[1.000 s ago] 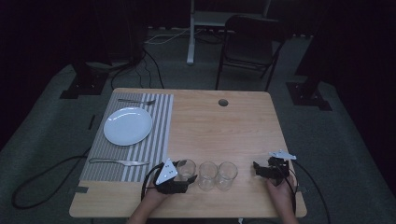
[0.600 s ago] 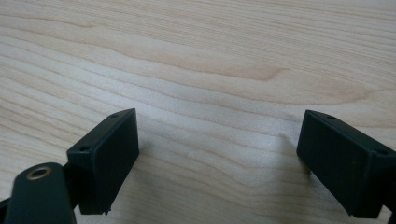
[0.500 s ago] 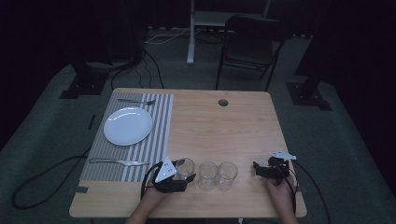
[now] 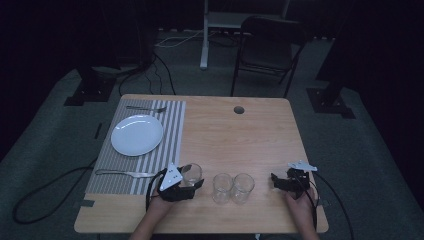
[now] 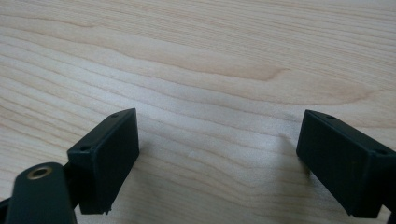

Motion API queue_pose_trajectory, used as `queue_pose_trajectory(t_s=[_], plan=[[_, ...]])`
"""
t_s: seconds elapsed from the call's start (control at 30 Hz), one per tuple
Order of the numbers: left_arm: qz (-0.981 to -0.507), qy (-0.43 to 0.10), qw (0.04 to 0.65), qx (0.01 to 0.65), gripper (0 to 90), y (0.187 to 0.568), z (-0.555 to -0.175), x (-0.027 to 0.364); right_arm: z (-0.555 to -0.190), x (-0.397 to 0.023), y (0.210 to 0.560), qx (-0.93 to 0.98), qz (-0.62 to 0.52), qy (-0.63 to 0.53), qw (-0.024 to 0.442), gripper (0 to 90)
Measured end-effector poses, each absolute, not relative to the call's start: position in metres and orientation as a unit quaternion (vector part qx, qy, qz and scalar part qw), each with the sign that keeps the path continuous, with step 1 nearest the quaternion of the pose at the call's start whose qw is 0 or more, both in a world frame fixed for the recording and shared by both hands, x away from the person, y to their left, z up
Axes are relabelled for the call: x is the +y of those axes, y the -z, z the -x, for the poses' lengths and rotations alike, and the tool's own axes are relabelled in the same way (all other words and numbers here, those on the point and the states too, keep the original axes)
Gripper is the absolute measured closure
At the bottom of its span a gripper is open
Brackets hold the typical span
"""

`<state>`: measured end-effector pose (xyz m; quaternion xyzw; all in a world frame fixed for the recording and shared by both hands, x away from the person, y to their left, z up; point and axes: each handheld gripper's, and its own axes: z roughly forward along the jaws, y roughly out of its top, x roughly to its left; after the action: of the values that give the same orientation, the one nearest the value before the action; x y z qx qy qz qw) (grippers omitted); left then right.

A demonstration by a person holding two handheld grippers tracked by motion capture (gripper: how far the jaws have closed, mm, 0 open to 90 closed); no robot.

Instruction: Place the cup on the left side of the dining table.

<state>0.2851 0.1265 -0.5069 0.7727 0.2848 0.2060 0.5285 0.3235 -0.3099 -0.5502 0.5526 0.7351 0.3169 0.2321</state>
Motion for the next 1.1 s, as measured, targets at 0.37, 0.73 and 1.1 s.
queue_pose_trajectory(t_s=[0.37, 0.73, 1.1], plan=[[-0.742, -0.254, 0.529, 0.325, 29.8, 0.483, -0.3, 0.159, -0.323, -0.31, 0.55, 0.735, -0.553, -0.317, 0.232, 12.6], [-0.721, -0.292, 0.506, 0.373, 29.8, 0.476, -0.323, 0.188, -0.323, -0.31, 0.55, 0.735, -0.553, -0.317, 0.232, 12.6], [-0.721, -0.293, 0.483, 0.401, 29.7, 0.49, -0.347, 0.202, -0.323, -0.31, 0.55, 0.735, -0.553, -0.317, 0.232, 12.6]])
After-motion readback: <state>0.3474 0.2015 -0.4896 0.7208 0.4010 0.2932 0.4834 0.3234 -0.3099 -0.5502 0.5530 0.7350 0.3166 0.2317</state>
